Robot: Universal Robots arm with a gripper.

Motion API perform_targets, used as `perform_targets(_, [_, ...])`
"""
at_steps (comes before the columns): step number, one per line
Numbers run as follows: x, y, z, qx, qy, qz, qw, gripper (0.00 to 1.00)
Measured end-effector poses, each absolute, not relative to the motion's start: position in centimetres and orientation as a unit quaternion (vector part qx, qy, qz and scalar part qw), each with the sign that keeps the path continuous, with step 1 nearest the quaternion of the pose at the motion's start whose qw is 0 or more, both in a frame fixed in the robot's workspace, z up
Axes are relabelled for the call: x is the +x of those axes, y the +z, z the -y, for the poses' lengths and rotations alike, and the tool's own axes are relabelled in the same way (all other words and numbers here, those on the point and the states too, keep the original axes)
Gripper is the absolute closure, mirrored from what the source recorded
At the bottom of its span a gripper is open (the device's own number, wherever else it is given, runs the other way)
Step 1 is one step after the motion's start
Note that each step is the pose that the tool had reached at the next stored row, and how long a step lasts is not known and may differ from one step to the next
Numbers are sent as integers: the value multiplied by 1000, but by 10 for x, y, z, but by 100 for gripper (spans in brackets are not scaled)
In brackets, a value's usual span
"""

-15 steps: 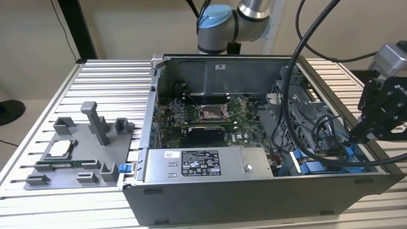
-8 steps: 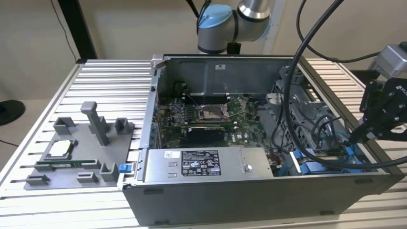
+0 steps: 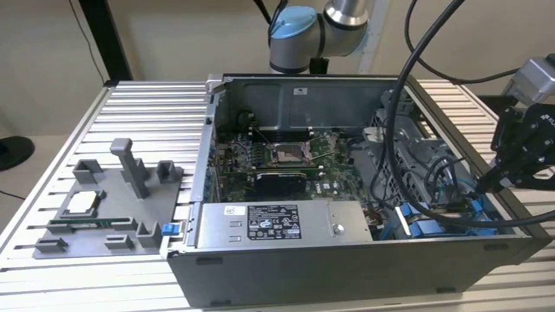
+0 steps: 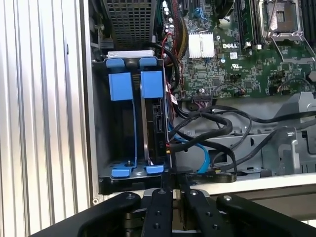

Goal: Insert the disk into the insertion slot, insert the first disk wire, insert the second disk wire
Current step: 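Insert the second disk wire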

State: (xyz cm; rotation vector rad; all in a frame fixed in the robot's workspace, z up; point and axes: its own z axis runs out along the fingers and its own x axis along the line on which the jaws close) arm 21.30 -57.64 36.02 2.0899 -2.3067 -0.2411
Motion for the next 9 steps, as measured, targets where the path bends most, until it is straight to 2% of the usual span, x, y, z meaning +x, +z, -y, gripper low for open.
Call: perform_targets(9, [194,375,576,669,-77,739,9,100])
